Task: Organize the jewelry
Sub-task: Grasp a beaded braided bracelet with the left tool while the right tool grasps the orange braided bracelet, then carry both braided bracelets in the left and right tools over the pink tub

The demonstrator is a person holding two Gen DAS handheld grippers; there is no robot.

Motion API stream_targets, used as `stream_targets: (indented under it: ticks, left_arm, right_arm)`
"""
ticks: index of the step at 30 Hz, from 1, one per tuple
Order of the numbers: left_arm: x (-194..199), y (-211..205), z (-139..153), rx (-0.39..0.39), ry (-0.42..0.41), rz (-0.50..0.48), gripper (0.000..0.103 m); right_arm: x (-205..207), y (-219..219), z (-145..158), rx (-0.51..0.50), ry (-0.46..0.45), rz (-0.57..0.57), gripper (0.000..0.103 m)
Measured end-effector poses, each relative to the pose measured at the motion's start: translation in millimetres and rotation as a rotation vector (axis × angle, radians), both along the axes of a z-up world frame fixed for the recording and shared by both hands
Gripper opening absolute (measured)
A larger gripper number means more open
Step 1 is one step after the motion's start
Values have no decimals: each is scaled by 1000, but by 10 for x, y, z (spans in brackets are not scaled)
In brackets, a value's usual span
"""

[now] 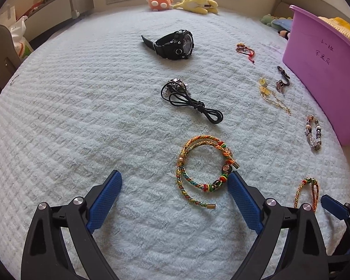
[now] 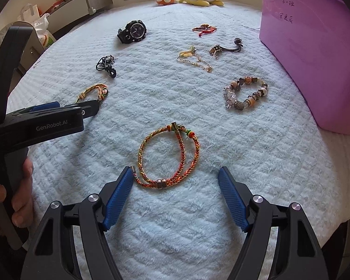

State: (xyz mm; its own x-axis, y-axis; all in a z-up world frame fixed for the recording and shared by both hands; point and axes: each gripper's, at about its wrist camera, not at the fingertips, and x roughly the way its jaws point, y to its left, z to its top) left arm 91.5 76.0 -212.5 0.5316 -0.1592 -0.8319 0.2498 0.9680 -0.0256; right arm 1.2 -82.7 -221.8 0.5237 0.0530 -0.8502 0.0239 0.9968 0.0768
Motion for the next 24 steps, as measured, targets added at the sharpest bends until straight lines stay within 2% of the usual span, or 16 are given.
stream_targets:
  ticks: [4, 7, 9, 11, 15, 16, 17, 19, 20, 24]
  left_arm:
    - [6, -37, -20, 10, -16, -13, 90]
    - [9, -69, -22, 24, -20, -19, 85]
    - [-4, -77, -14, 25, -24, -23, 78]
    - [-36, -83, -1, 16, -24, -39, 64]
    - [-100, -106, 18, 27, -32, -64, 51]
    - [-116, -108, 23, 27, -32, -66, 45]
    - [-130, -104, 30, 18, -27, -72, 33]
    - [-153, -101, 45, 0, -12, -79, 21]
    - [-168, -105, 51, 3, -11, -80, 18]
    - [-225, -114, 89, 8, -7, -81, 15]
  right_arm:
    - [-3, 14, 0, -6, -5, 7, 72]
    - [-4, 22, 3, -7, -10, 16, 67]
    - [-4, 33, 11, -6, -14, 24, 61]
    - [-21, 52, 18, -4, -16, 34, 56]
    - [-33, 83, 39, 0, -21, 54, 40]
    - [-33, 86, 42, 5, -20, 60, 38]
    - [-33, 88, 46, 7, -19, 64, 32]
    - [-25, 76, 59, 19, -18, 74, 20]
    - [-23, 69, 63, 27, -14, 76, 18]
    - [-42, 44, 95, 53, -15, 86, 15]
